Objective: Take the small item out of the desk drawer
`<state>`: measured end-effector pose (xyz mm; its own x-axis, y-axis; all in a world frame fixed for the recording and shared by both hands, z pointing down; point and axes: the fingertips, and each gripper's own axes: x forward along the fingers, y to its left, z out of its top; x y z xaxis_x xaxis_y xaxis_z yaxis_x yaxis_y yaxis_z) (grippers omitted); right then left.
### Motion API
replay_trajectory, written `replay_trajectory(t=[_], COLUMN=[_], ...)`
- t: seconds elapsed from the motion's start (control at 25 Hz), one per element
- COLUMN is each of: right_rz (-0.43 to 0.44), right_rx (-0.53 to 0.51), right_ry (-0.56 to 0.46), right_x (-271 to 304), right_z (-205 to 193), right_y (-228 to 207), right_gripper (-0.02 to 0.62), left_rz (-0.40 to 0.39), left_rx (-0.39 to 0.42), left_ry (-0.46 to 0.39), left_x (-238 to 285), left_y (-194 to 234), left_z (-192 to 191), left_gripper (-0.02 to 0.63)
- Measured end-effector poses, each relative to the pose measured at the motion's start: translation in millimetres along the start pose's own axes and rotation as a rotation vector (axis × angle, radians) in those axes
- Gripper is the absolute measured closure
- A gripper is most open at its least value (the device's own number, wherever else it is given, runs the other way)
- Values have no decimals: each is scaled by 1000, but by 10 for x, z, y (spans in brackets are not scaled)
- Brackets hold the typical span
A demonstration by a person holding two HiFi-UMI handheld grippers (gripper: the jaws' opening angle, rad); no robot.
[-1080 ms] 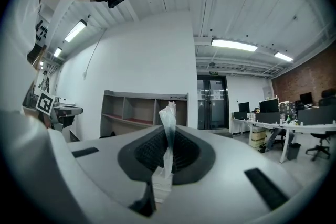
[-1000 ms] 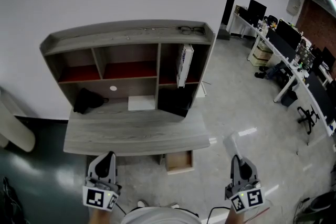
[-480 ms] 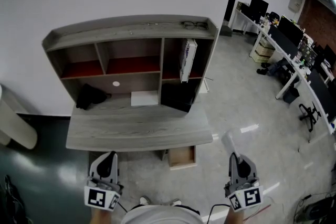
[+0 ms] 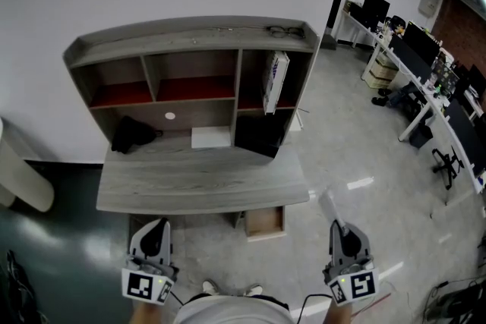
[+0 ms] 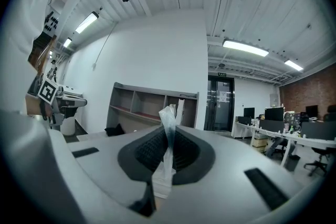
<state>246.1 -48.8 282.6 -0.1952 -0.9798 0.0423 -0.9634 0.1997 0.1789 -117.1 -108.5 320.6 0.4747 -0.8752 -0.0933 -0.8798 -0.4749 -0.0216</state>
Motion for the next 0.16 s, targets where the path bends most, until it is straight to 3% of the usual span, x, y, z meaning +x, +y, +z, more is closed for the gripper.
replay_trajectory(t=[0.16], right_rz=[3], right_rx=[2], right_ry=[1], right_x=[-12], right_z=[-16], right_y=[54], right_gripper=[566], left_rz=[-1], left_rx=[-8], left_ry=[9], left_x=[-30], left_y=[14], left_z=[-26], left_gripper=[589])
